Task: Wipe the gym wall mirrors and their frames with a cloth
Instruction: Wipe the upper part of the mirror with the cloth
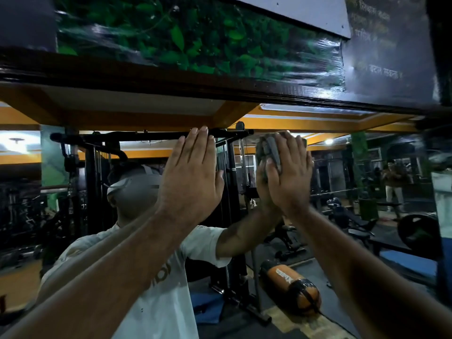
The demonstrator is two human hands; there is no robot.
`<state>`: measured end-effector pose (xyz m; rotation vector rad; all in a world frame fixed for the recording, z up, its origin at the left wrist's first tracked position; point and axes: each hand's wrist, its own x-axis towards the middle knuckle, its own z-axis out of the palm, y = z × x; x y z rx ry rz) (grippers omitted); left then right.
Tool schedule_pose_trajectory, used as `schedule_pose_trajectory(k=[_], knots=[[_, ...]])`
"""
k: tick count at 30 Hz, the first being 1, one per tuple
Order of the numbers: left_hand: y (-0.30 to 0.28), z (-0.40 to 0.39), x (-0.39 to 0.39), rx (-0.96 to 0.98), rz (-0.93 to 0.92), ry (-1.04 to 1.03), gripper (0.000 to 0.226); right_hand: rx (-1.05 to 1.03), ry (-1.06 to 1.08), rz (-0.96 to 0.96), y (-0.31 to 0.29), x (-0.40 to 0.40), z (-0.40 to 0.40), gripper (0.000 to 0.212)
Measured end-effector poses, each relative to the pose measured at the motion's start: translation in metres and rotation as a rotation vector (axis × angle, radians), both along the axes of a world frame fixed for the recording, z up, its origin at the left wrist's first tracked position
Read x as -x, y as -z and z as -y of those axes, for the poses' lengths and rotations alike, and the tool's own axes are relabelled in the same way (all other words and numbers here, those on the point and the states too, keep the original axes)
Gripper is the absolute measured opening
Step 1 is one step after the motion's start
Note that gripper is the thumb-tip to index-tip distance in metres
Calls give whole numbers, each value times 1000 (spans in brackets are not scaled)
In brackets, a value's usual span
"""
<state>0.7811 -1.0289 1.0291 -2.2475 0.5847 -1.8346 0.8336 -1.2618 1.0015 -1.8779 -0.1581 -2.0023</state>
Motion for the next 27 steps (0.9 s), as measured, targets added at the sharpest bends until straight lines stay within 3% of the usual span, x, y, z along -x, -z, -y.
schedule_pose_trajectory(k=[3, 9, 14, 19, 21, 24, 25, 27], knots=[[3, -7, -5, -31, 23, -37, 70, -217, -13, -53, -9, 6, -33, 68], [4, -7, -10, -47, 39, -32, 70, 303, 4, -40, 10, 13, -39, 63], [4, -8, -8, -40, 38, -18, 70, -139, -54, -87, -18, 16, -59, 65], [3, -8, -9, -32, 35, 16, 69, 312, -13, 19, -12, 16, -72, 62], [3, -7, -8, -37, 37, -6, 69, 234, -20, 35, -20, 13, -57, 62], [5, -6, -9, -38, 36, -29, 69, -134, -37, 6, -39, 13, -64, 63], [5, -7, -8, -34, 32, -21, 69, -125, -34, 5, -43, 13, -72, 64], [4, -7, -6, -29, 28, 10, 71, 92, -33, 48, -40, 13, -83, 63]])
